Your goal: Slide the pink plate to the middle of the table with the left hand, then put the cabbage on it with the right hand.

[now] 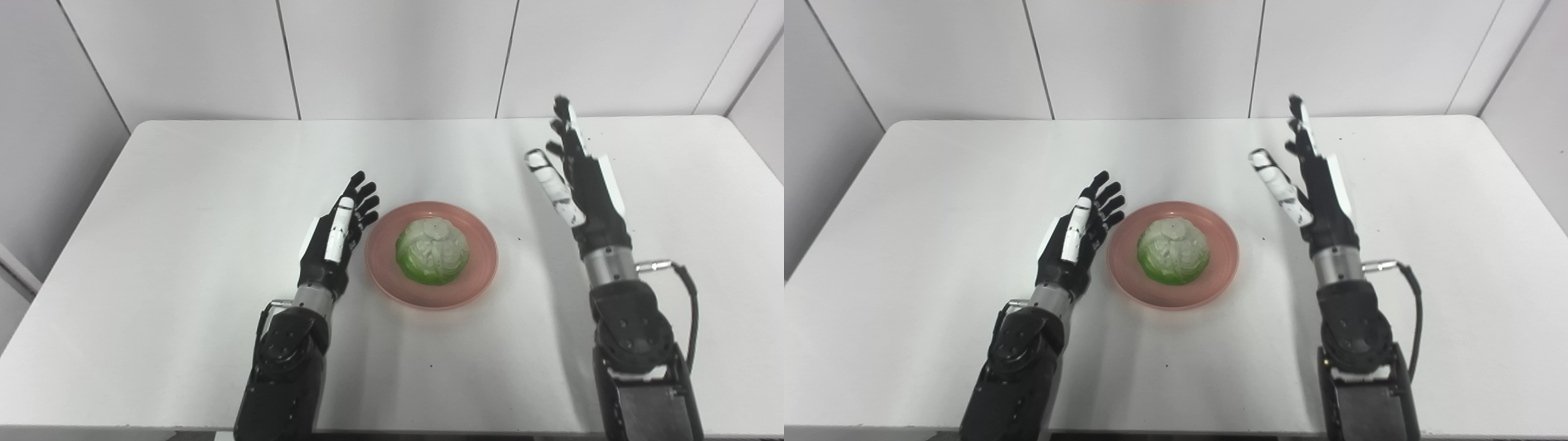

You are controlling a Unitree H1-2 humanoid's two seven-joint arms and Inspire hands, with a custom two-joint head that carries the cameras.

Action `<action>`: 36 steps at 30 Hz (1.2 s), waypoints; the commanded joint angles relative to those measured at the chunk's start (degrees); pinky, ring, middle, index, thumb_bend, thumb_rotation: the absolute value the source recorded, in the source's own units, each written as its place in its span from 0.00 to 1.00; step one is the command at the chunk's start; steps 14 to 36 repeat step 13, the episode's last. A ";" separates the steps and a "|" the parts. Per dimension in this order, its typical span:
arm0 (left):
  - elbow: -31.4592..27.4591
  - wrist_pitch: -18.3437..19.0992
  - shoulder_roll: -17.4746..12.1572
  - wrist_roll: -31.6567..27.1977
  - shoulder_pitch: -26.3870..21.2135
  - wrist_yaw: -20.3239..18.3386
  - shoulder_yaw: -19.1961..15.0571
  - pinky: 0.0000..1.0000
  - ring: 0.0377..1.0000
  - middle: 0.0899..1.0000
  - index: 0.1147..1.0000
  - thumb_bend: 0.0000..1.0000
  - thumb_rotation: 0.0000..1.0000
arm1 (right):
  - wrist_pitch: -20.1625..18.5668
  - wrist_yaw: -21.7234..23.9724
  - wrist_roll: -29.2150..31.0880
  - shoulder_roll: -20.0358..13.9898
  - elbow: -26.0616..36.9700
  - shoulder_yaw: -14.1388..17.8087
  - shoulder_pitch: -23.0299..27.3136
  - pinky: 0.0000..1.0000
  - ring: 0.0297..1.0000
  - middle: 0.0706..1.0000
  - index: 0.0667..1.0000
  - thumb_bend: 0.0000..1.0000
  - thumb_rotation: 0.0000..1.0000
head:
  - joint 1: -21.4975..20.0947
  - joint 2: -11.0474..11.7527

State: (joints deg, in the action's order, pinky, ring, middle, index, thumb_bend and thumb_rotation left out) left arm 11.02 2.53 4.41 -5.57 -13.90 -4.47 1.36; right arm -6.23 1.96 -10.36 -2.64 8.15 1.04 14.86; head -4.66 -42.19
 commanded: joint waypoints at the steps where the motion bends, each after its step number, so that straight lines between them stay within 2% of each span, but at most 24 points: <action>1: -0.88 0.11 -0.42 1.13 1.41 1.04 0.01 0.93 0.93 0.95 0.95 0.43 1.00 | -0.54 -0.25 3.38 1.24 0.60 0.78 0.32 0.99 1.00 1.00 1.00 0.92 1.00 | 0.13 -0.03; 4: -2.26 0.06 -0.50 1.49 2.87 0.96 0.13 0.93 0.94 0.95 0.96 0.44 1.00 | -1.87 -0.10 7.02 2.71 -0.27 1.44 -1.86 1.00 1.00 1.00 1.00 0.96 1.00 | 0.28 0.14; 9: -3.93 -0.37 -0.67 2.12 4.89 0.70 0.77 0.93 0.93 0.95 0.96 0.46 1.00 | -0.18 -0.38 7.68 3.31 -1.32 0.41 -5.03 0.98 1.00 1.00 1.00 0.90 1.00 | 0.53 0.13; 12: -4.85 -0.79 -0.80 2.50 6.12 0.44 1.29 0.92 0.93 0.95 0.96 0.47 1.00 | 2.50 0.16 8.59 3.32 -2.90 -0.20 -6.64 0.97 1.00 1.00 1.00 0.83 1.00 | 0.76 0.11; 13: -4.99 -0.81 -0.82 2.59 6.31 0.42 1.35 0.92 0.92 0.94 0.95 0.47 1.00 | 3.02 0.23 8.75 3.26 -3.21 -0.34 -6.84 0.97 1.00 1.00 1.00 0.80 1.00 | 0.76 0.11; 36: -4.99 -0.81 -0.82 2.59 6.31 0.42 1.35 0.92 0.92 0.94 0.95 0.47 1.00 | 3.02 0.23 8.75 3.26 -3.21 -0.34 -6.84 0.97 1.00 1.00 1.00 0.80 1.00 | 0.76 0.11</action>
